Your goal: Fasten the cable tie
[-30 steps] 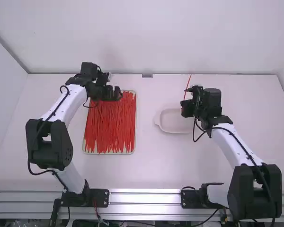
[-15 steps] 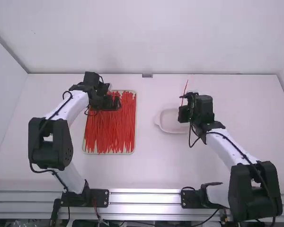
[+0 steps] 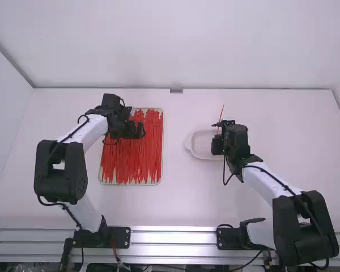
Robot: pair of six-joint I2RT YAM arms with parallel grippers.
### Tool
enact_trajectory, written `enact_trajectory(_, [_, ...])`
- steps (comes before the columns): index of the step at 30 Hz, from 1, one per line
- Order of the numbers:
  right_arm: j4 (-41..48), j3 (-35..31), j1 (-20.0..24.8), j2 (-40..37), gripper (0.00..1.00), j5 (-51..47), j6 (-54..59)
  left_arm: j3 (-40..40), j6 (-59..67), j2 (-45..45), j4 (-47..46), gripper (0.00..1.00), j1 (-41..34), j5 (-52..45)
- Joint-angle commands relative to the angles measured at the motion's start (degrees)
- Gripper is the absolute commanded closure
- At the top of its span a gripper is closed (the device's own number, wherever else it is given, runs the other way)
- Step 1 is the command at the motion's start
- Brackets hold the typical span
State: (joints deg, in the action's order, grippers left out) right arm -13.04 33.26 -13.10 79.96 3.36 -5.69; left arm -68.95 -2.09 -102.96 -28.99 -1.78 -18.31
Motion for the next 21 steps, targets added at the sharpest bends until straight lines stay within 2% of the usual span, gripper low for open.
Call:
enact_trajectory(1, [-0.2,-0.7,0.1,-0.4,1.00,-0.7,-0.1,0.8,0.2,1.0,-0.2,0.01,-0.5,-0.2])
enact_trajectory(16, [-0.2,-0.8,0.0,-0.4,1.00,-0.9,0.2,0.7,0.2,1.0,-0.3,0.01,-0.5,-0.2])
enact_trajectory(21, [-0.3,-0.8,-0.1,-0.4,0.96,-0.9,0.6,0.7,0.2,1.0,-0.3,0.01,-0.5,-0.2])
